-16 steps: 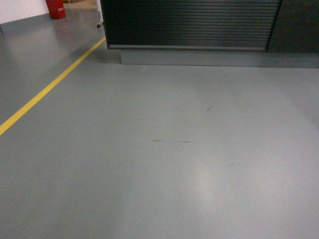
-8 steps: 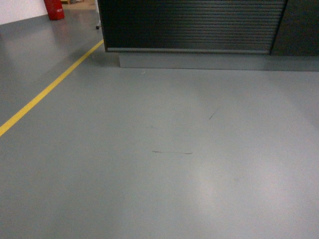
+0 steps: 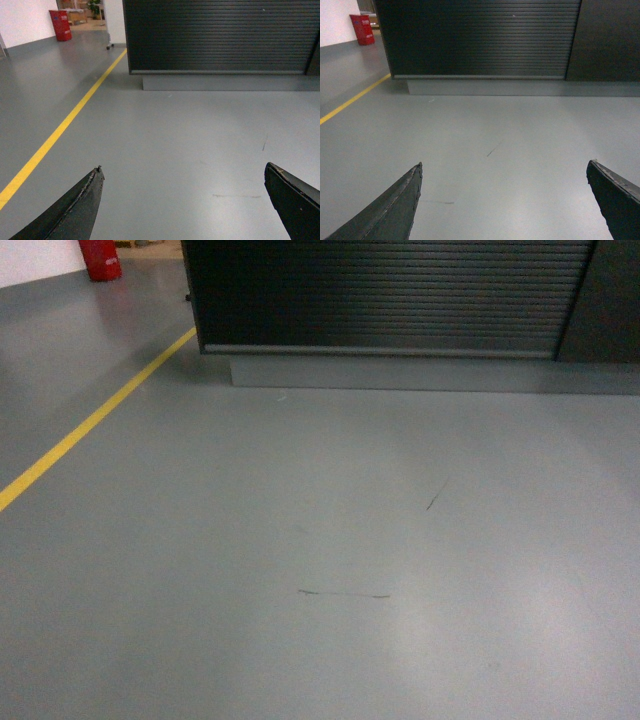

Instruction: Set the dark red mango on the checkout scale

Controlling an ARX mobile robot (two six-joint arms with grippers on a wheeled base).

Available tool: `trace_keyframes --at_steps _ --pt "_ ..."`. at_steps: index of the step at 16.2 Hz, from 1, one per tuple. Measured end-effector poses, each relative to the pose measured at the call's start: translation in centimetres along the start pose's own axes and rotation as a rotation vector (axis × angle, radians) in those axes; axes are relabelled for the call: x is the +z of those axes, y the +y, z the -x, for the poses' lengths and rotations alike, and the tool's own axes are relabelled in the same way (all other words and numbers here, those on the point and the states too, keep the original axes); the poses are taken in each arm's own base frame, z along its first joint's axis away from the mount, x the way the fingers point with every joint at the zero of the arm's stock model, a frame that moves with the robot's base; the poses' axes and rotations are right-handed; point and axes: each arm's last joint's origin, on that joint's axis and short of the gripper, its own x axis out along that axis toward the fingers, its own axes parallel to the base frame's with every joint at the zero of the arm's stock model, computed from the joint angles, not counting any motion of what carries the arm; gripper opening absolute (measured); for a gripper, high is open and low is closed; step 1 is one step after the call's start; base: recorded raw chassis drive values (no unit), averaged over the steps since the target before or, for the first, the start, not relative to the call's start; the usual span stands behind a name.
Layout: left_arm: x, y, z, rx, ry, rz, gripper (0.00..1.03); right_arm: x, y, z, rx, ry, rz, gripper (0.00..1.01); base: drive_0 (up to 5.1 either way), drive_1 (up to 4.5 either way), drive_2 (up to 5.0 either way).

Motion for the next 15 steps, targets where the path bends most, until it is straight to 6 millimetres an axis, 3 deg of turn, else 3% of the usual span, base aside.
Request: trace_keyframes --at_steps 15 --pt "0.04 0.00 0.00 0.000 -0.004 0.000 0.98 0.02 0.00 0.00 0.000 -0.002 0.000 0.98 0.0 4.34 -4.3"
